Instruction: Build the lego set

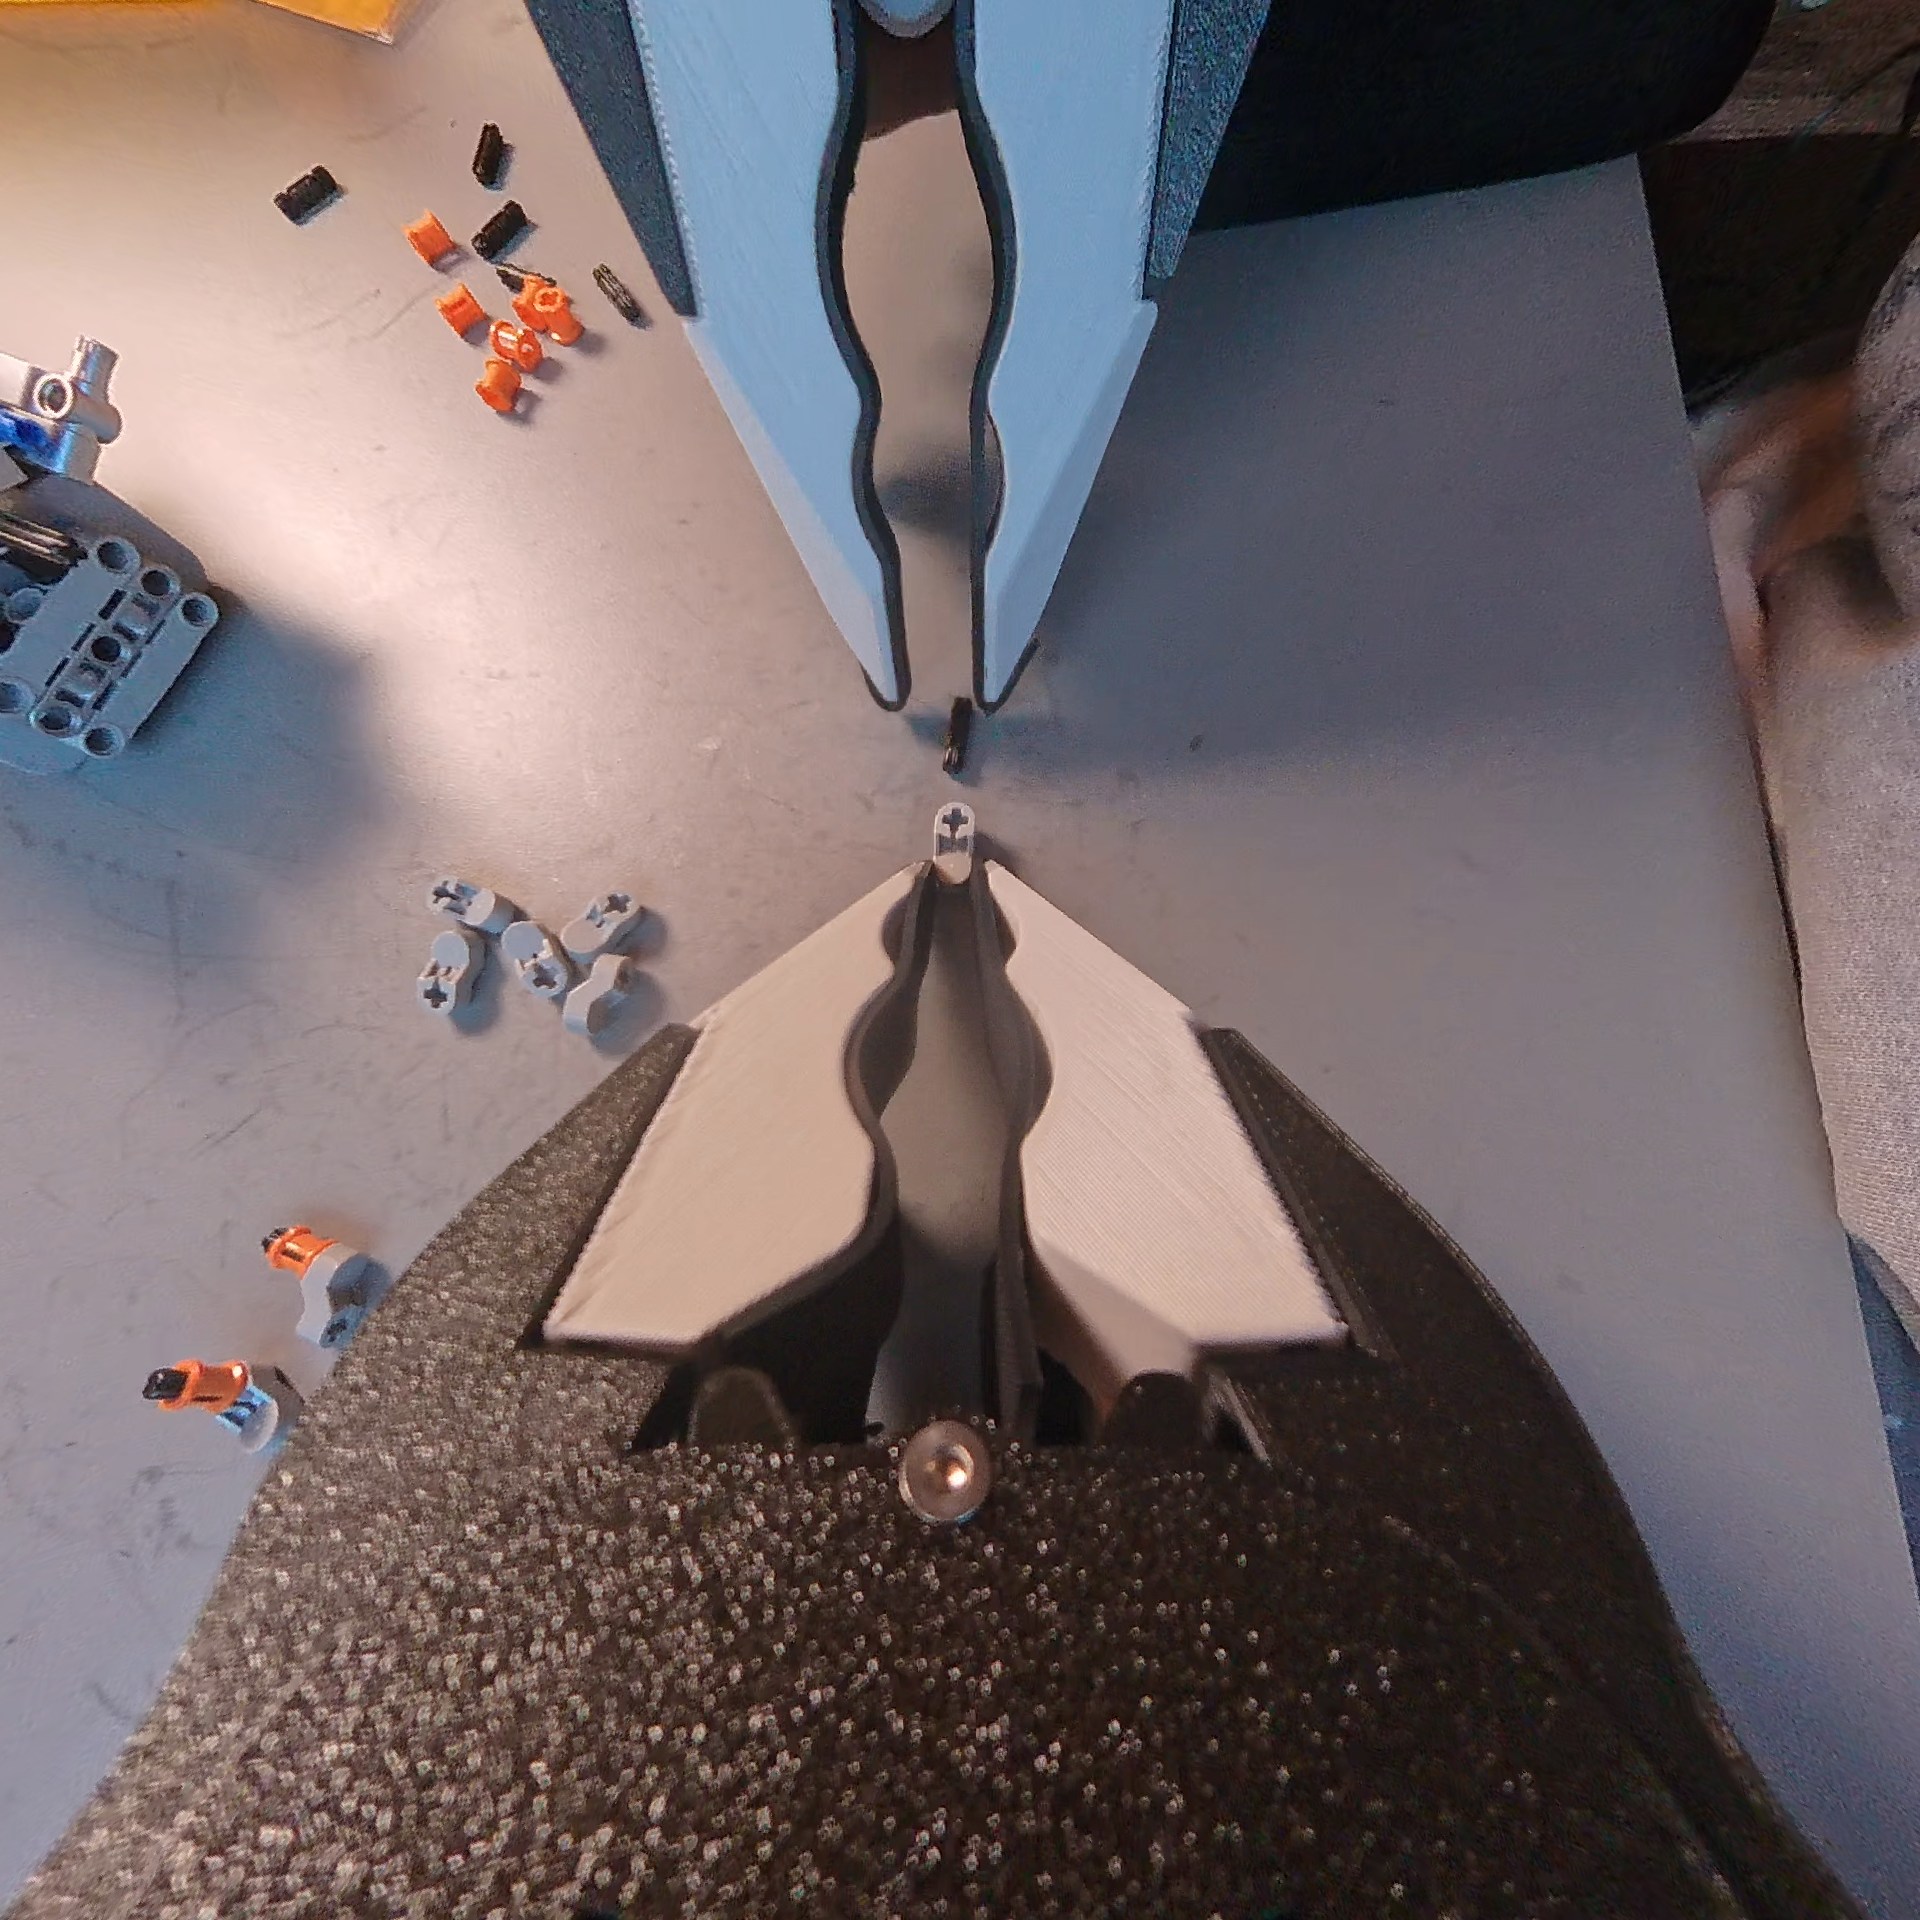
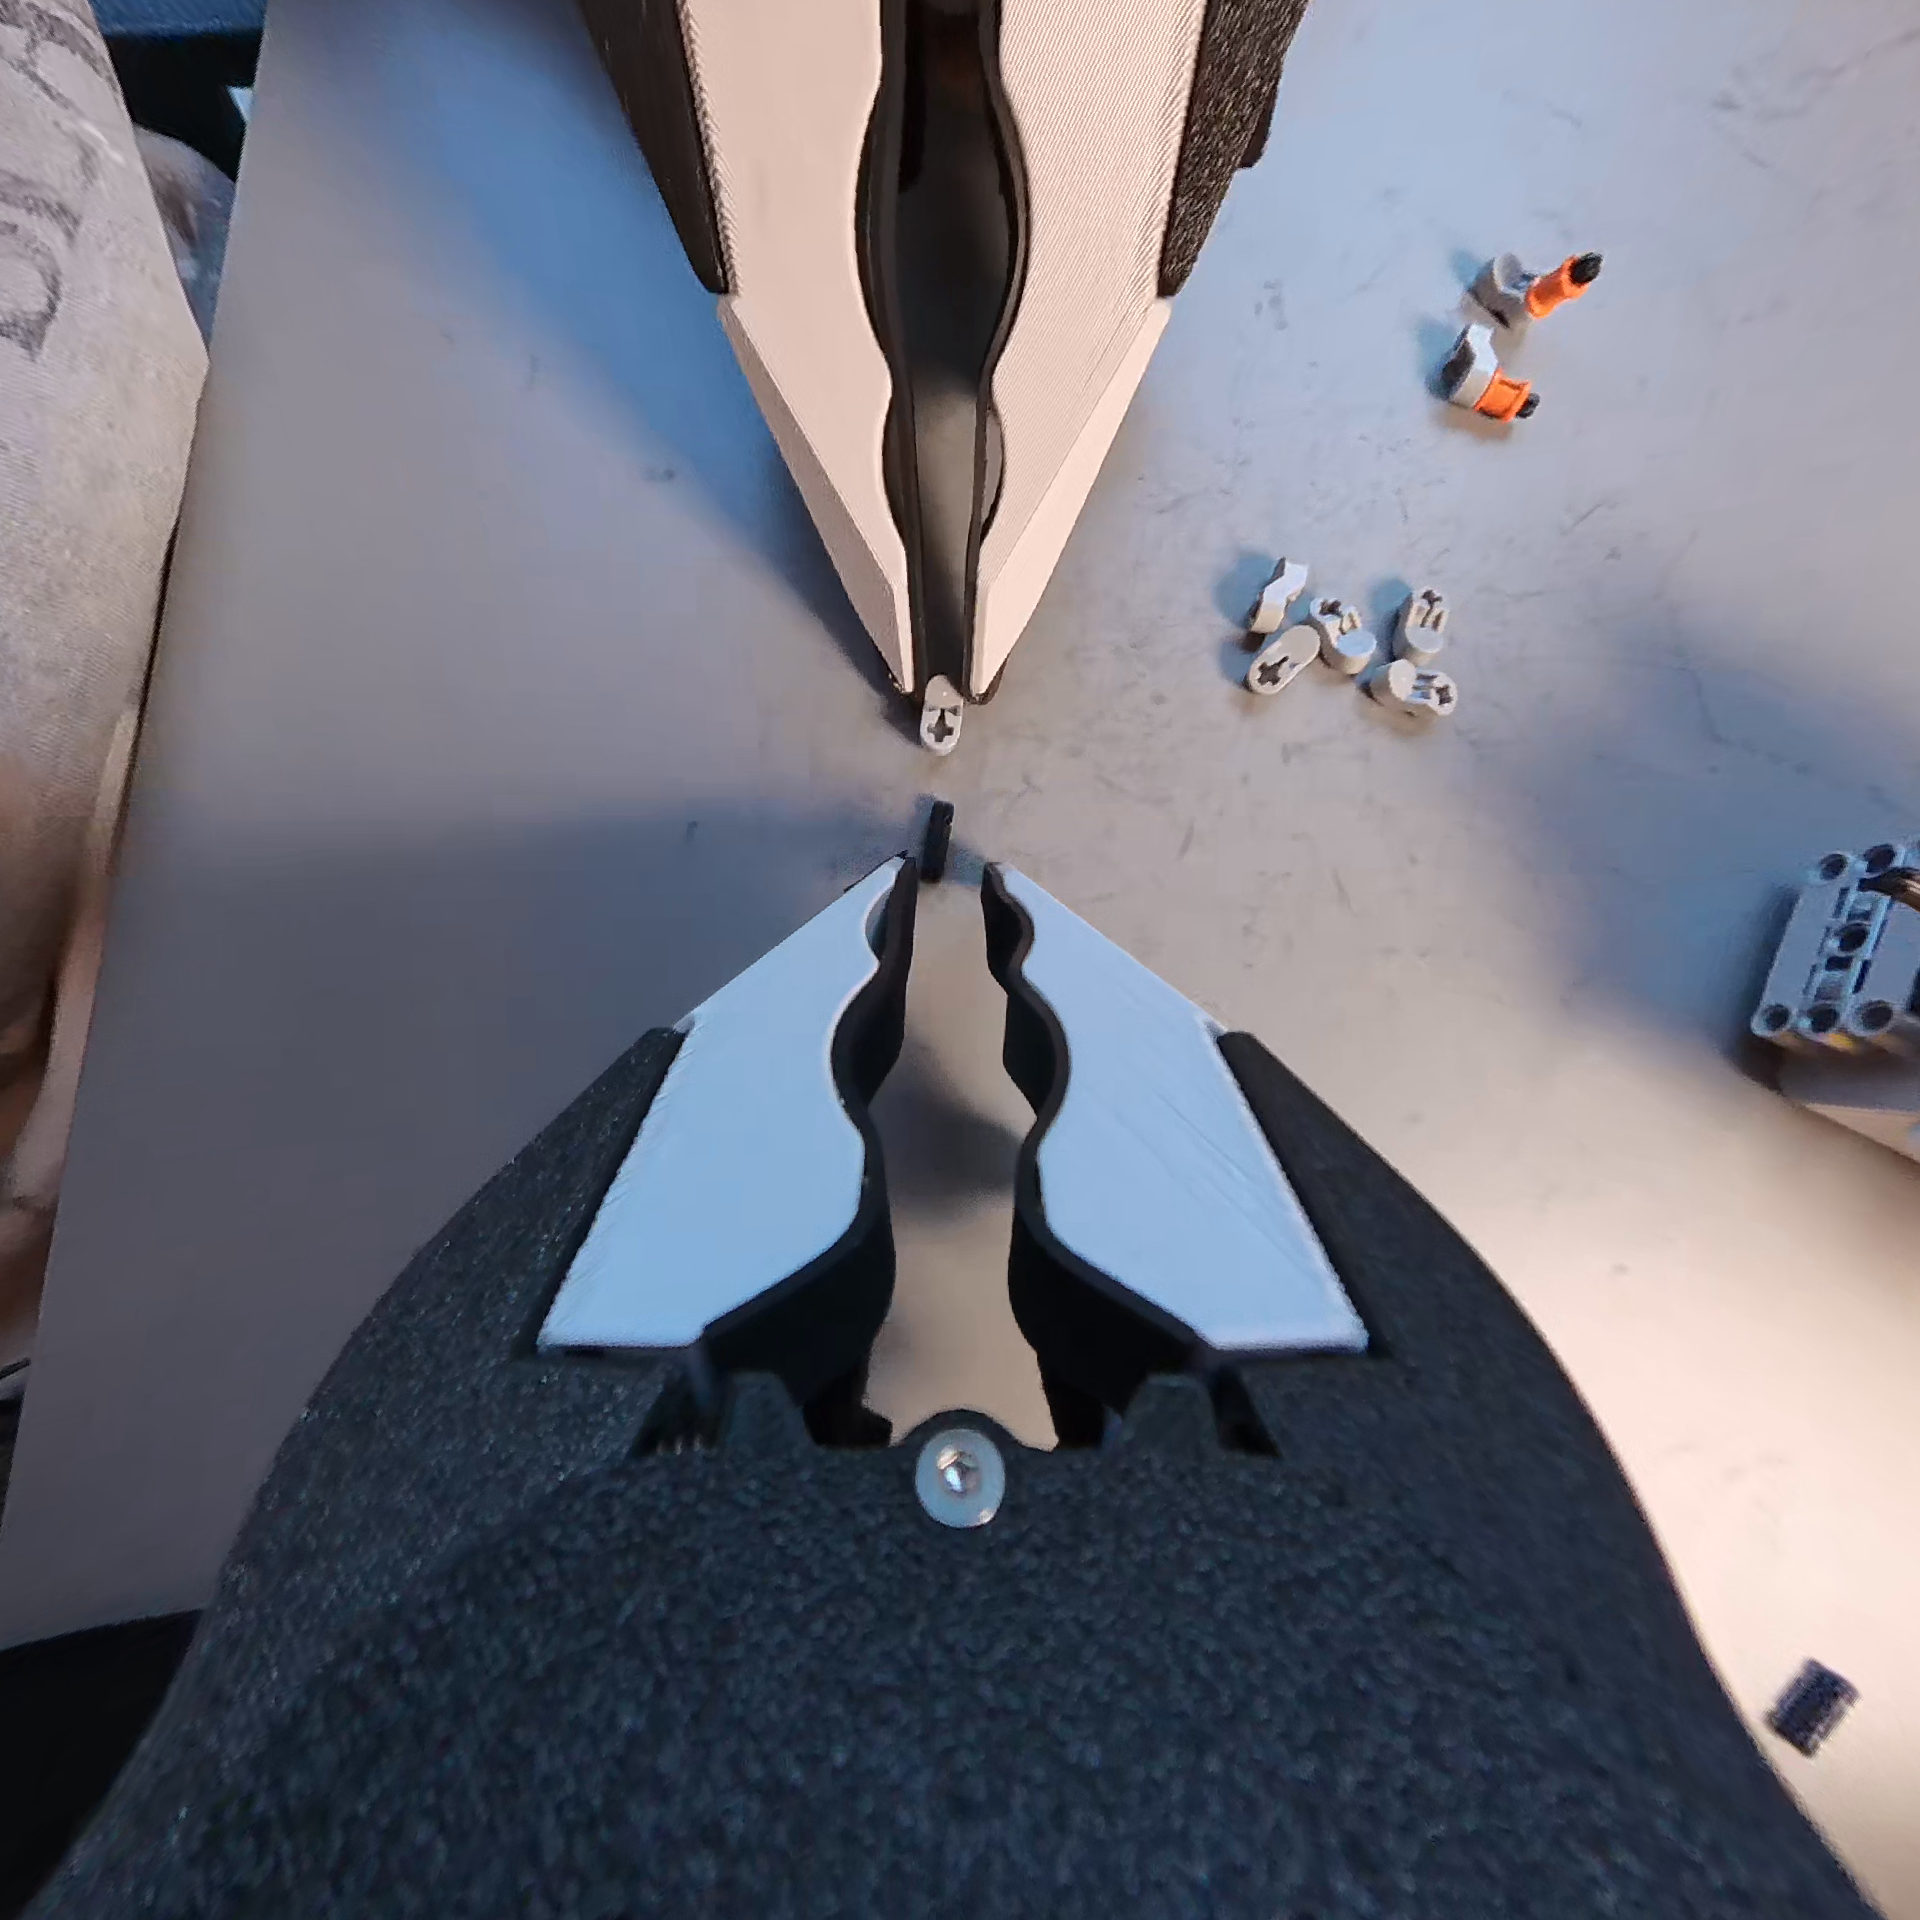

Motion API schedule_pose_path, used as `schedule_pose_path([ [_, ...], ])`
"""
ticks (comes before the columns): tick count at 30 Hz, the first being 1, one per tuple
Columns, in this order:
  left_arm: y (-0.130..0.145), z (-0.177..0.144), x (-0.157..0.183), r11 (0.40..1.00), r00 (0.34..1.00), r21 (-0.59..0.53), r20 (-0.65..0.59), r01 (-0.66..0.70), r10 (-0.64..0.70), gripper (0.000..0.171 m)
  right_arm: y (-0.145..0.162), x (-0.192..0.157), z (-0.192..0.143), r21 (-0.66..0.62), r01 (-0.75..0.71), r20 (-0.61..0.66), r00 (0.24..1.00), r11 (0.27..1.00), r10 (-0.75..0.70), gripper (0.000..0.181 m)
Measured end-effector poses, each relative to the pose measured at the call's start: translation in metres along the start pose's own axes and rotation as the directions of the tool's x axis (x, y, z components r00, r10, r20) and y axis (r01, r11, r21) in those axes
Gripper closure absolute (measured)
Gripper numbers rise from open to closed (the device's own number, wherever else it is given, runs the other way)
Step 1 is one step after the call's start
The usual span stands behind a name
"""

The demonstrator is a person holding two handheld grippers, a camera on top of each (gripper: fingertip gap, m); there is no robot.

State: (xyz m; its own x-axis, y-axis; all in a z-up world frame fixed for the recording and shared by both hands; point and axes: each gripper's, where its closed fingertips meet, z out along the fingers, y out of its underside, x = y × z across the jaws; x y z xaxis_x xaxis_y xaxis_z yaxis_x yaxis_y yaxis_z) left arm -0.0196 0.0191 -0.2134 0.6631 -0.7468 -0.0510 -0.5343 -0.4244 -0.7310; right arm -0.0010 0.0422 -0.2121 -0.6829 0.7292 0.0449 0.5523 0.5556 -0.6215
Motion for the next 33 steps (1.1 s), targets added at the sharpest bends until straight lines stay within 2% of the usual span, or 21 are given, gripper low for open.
schedule_pose_path([
  [4, 0.0, 0.0, 0.0, 1.0, 1.0, 0.002, 0.001, -0.003, 0.003, 0.167, -0.001, 0.001, 0.002, -0.004, 0.008, -0.014, 1.0, 1.0, -0.008, 0.179],
  [14, -0.002, -0.002, 0.002, 1.0, 1.0, 0.023, 0.002, -0.013, 0.013, 0.167, -0.006, 0.0, 0.0, 0.025, 0.039, -0.021, 0.999, 0.999, -0.039, 0.179],
  [25, -0.014, -0.01, 0.004, 0.995, 0.999, 0.098, -0.031, 0.031, -0.028, 0.165, -0.028, 0.0, -0.003, 0.126, 0.108, -0.066, 0.993, 0.986, -0.1, 0.179],
  [33, -0.015, -0.01, 0.005, 0.993, 0.997, 0.102, -0.052, 0.058, -0.052, 0.169, -0.038, -0.005, -0.001, 0.16, 0.146, -0.065, 0.988, 0.976, -0.137, 0.18],
])
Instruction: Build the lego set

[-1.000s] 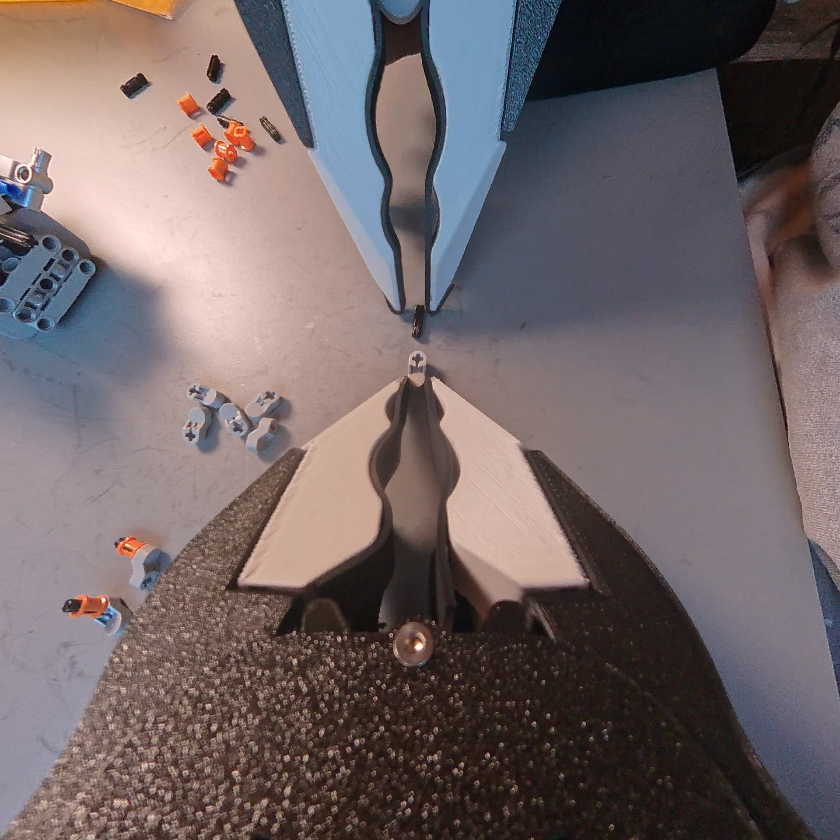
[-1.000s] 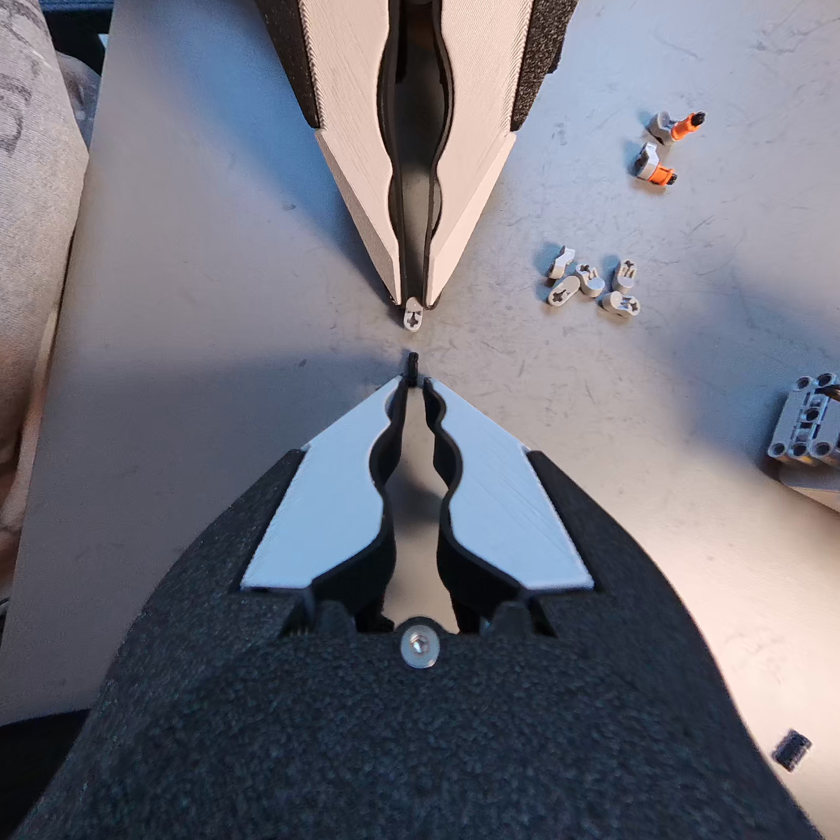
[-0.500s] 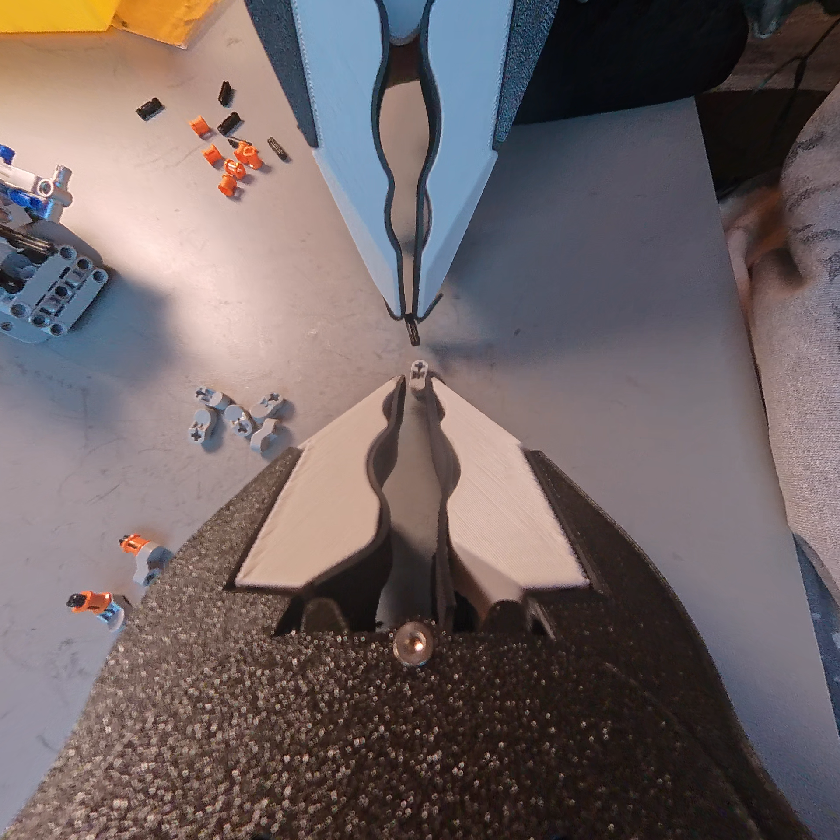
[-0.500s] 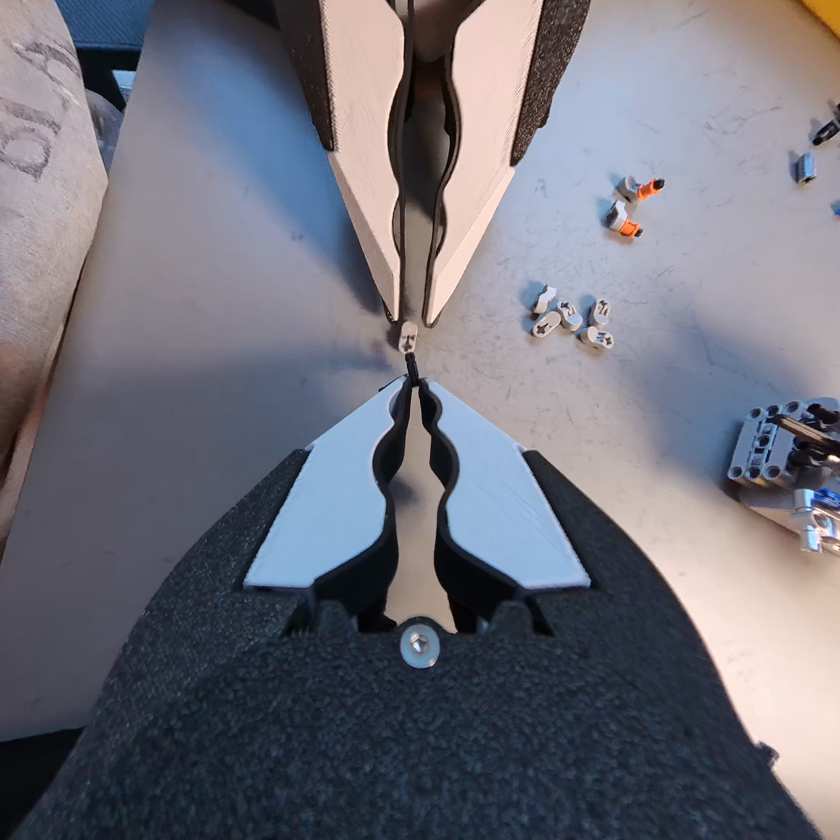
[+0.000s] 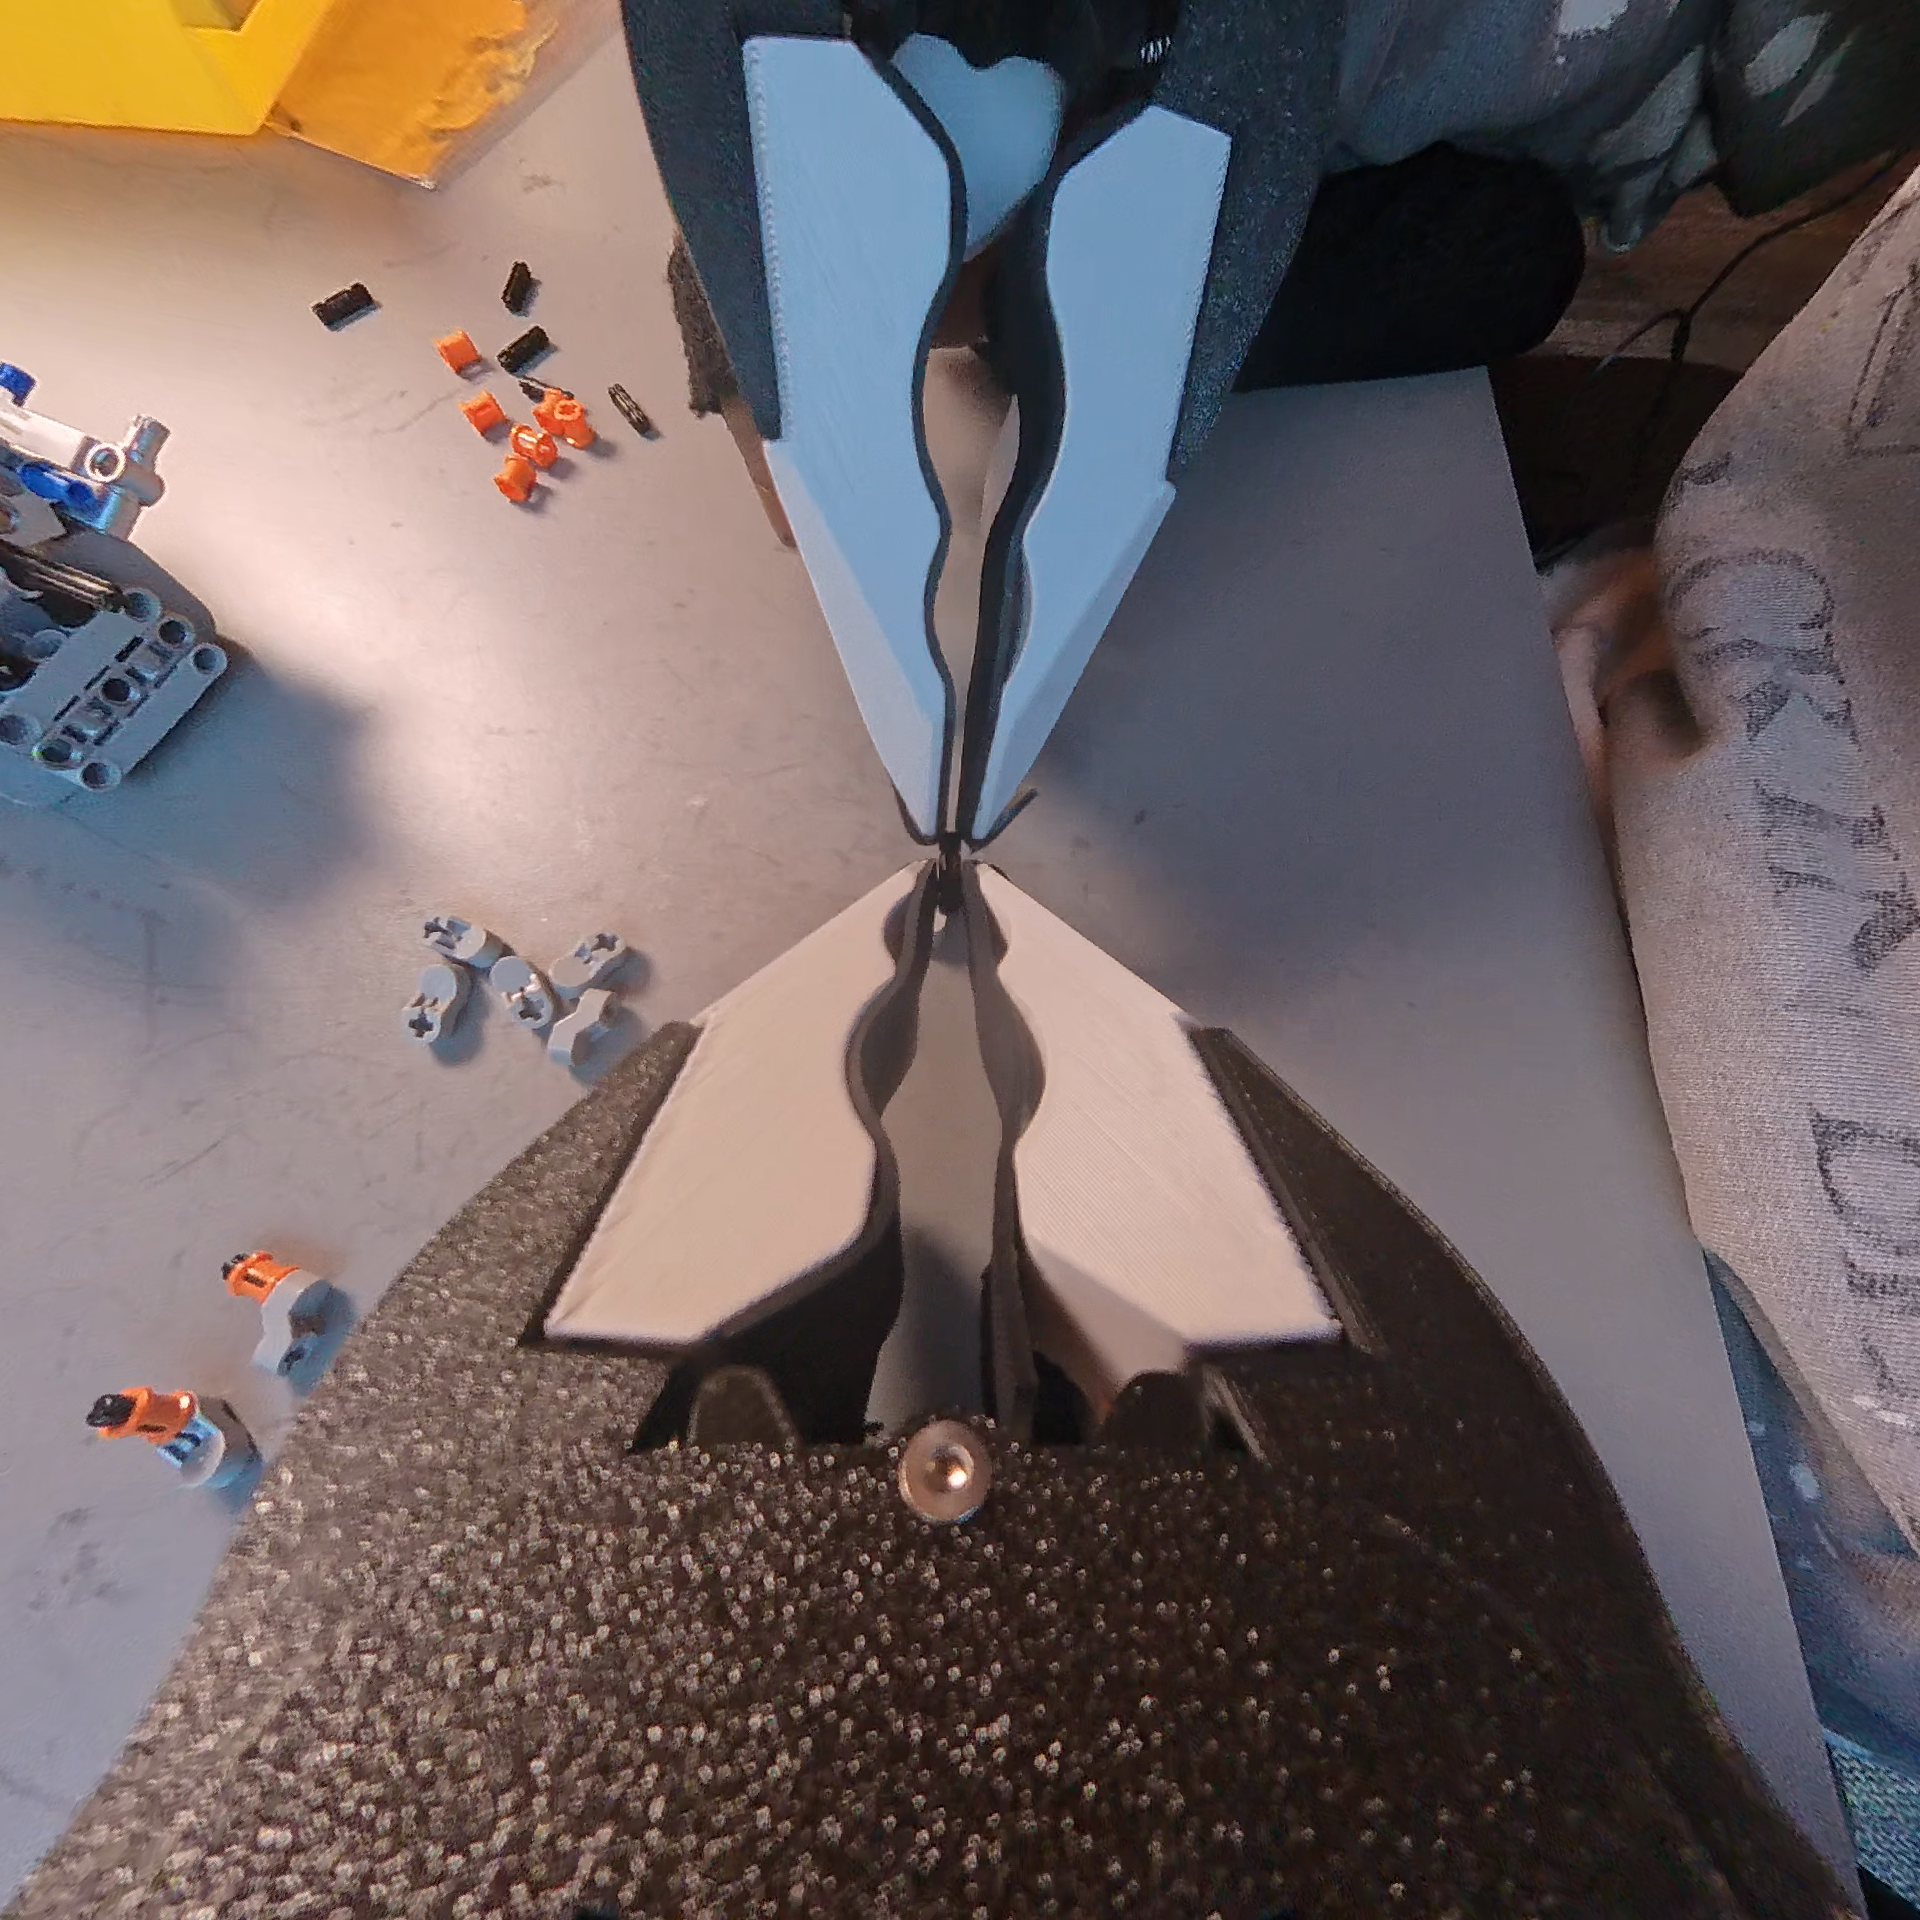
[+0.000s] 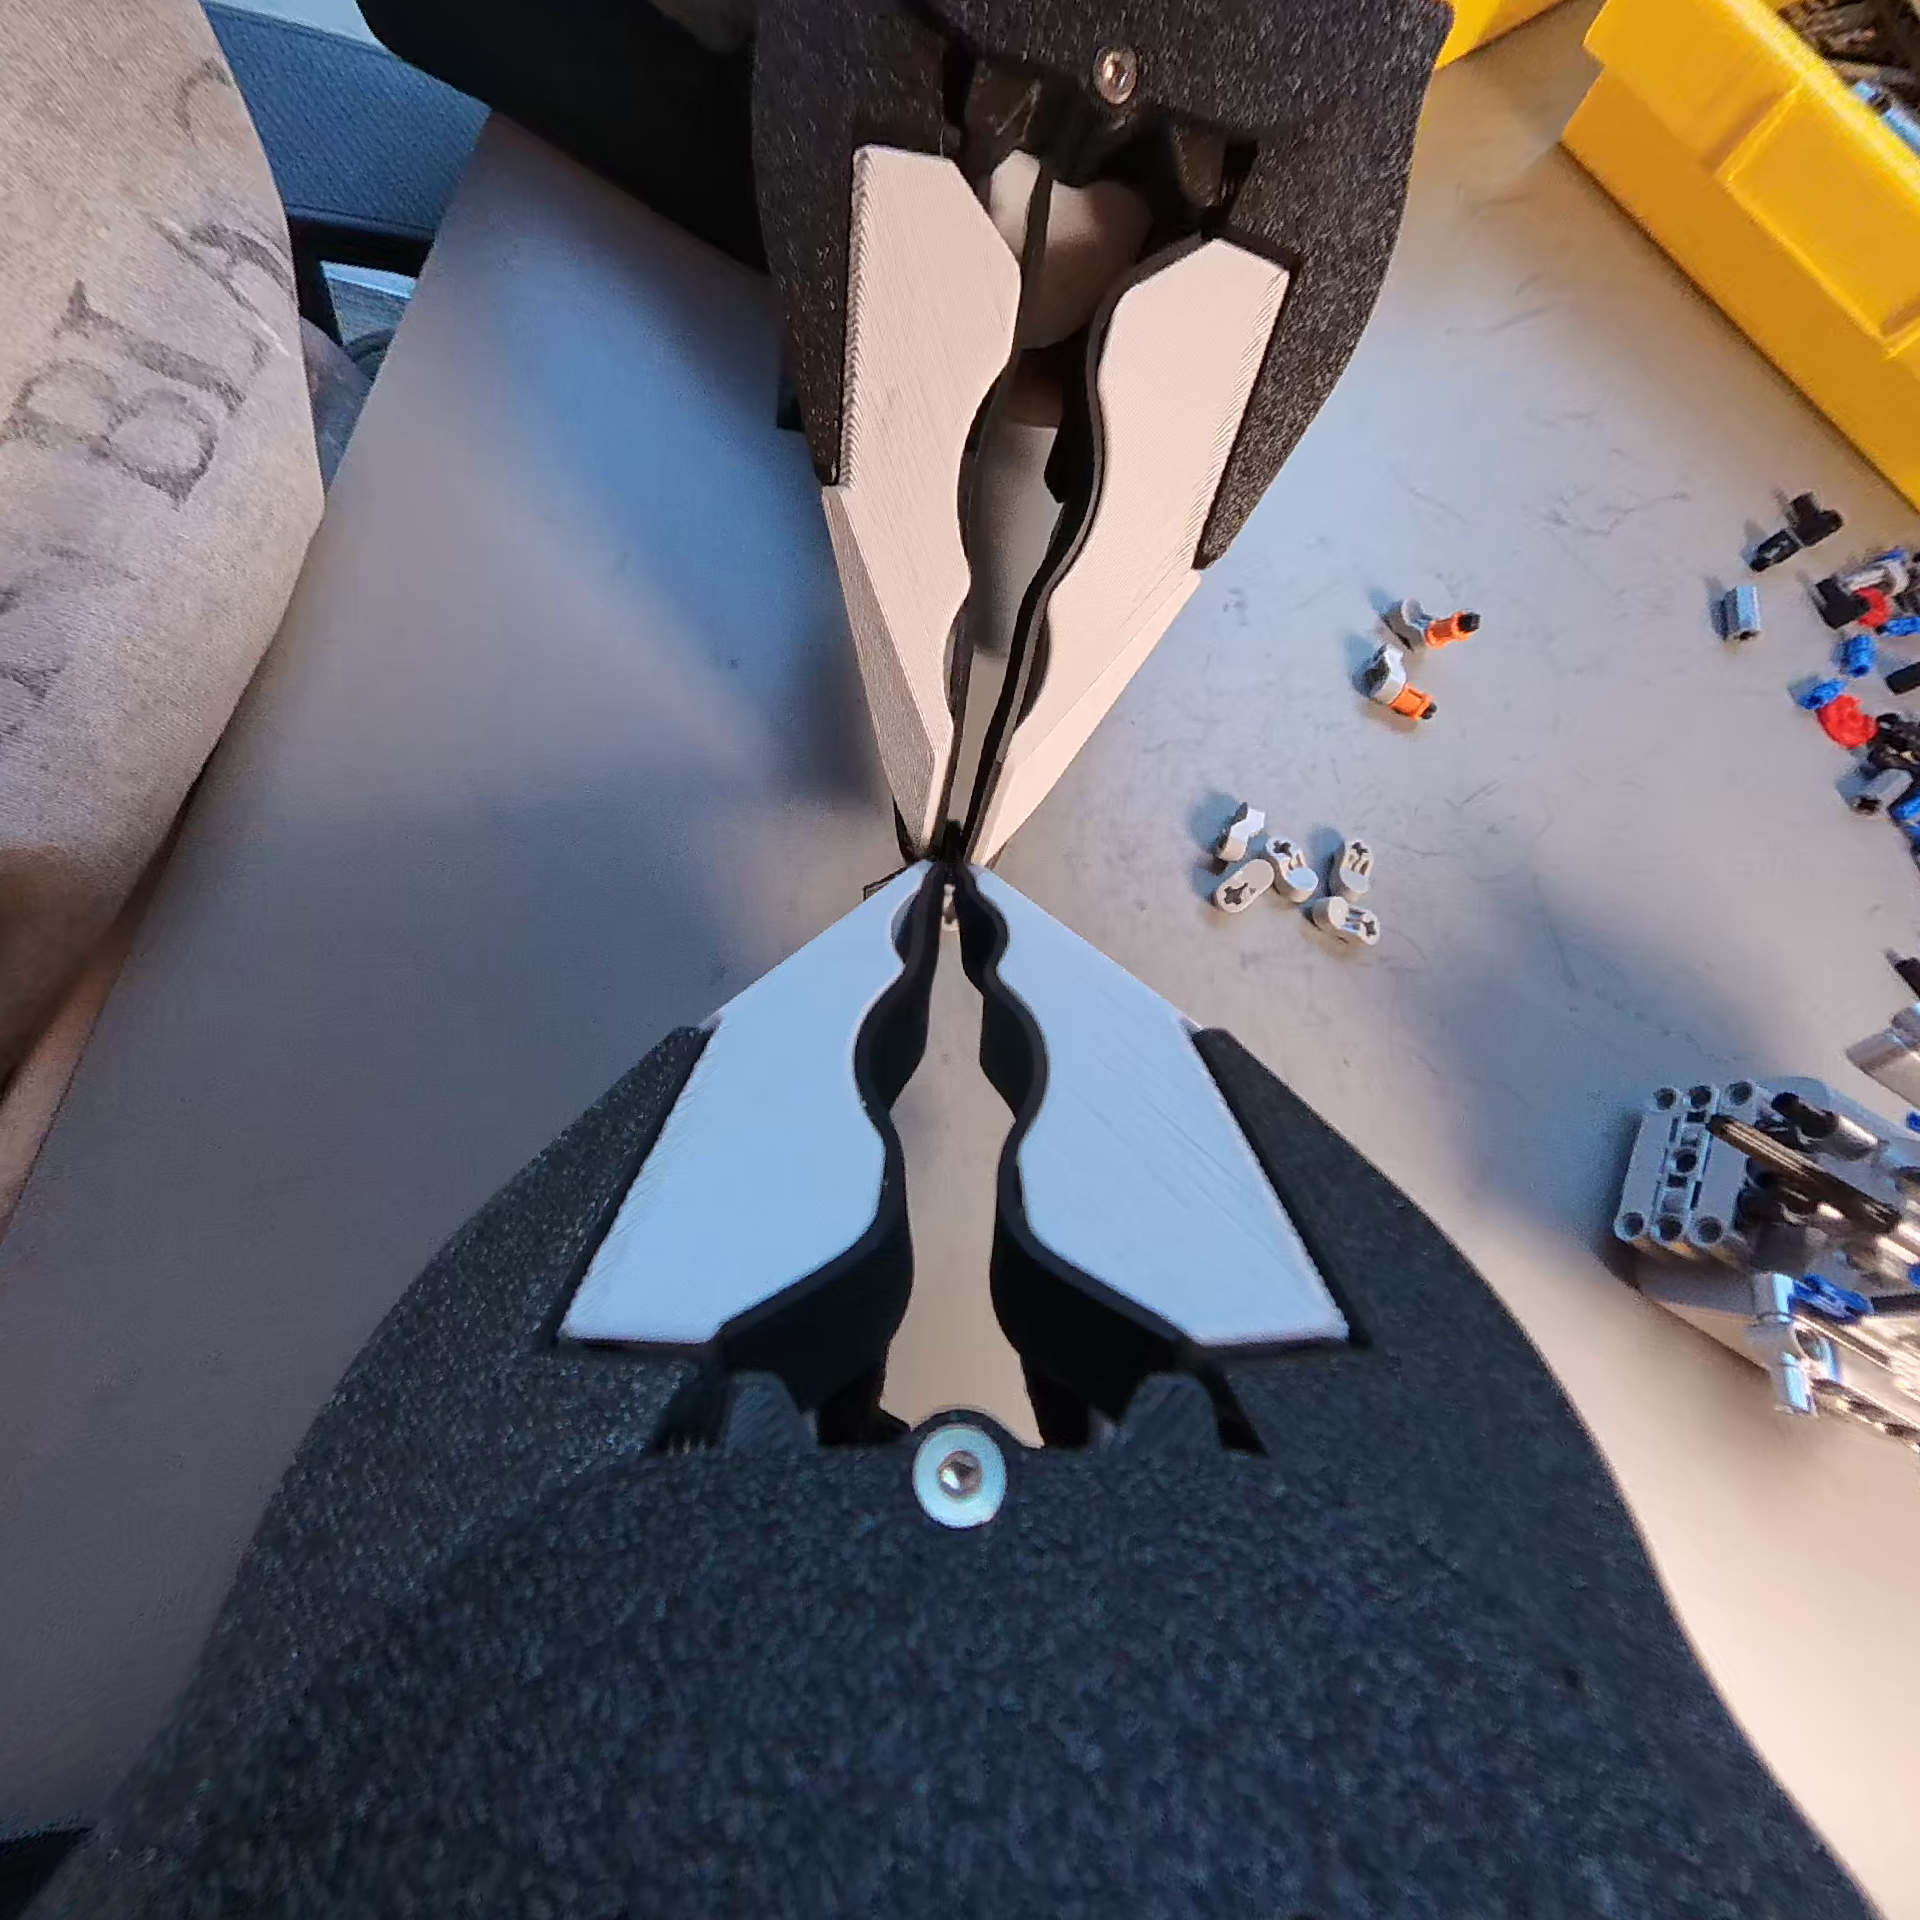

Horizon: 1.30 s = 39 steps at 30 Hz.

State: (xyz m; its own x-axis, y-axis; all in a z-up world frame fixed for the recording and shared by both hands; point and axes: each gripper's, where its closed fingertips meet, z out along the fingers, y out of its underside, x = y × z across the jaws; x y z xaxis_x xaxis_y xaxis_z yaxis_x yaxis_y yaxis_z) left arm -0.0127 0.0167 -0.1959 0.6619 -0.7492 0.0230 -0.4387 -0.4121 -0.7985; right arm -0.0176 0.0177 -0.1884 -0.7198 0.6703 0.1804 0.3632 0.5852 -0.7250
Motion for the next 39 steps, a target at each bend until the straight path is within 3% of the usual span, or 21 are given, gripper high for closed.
schedule_pose_path([
  [15, -0.023, -0.013, -0.011, 0.988, 0.989, 0.127, 0.132, -0.088, 0.071, 0.17, -0.016, 0.014, -0.017, 0.16, -0.141, 0.002, 0.99, 0.977, 0.142, 0.178],
  [23, -0.029, -0.016, -0.014, 0.977, 0.966, 0.126, 0.216, -0.172, 0.143, 0.17, -0.018, 0.017, -0.02, 0.182, -0.154, -0.001, 0.988, 0.971, 0.157, 0.178],
  [30, -0.02, -0.012, -0.011, 0.987, 0.986, 0.13, 0.145, -0.095, 0.076, 0.167, -0.016, 0.015, -0.02, 0.18, -0.159, 0.023, 0.987, 0.971, 0.158, 0.178],
  [39, -0.022, -0.012, -0.011, 0.987, 0.986, 0.133, 0.147, -0.095, 0.075, 0.17, -0.019, 0.014, -0.02, 0.205, -0.18, 0.042, 0.984, 0.962, 0.175, 0.178],
])
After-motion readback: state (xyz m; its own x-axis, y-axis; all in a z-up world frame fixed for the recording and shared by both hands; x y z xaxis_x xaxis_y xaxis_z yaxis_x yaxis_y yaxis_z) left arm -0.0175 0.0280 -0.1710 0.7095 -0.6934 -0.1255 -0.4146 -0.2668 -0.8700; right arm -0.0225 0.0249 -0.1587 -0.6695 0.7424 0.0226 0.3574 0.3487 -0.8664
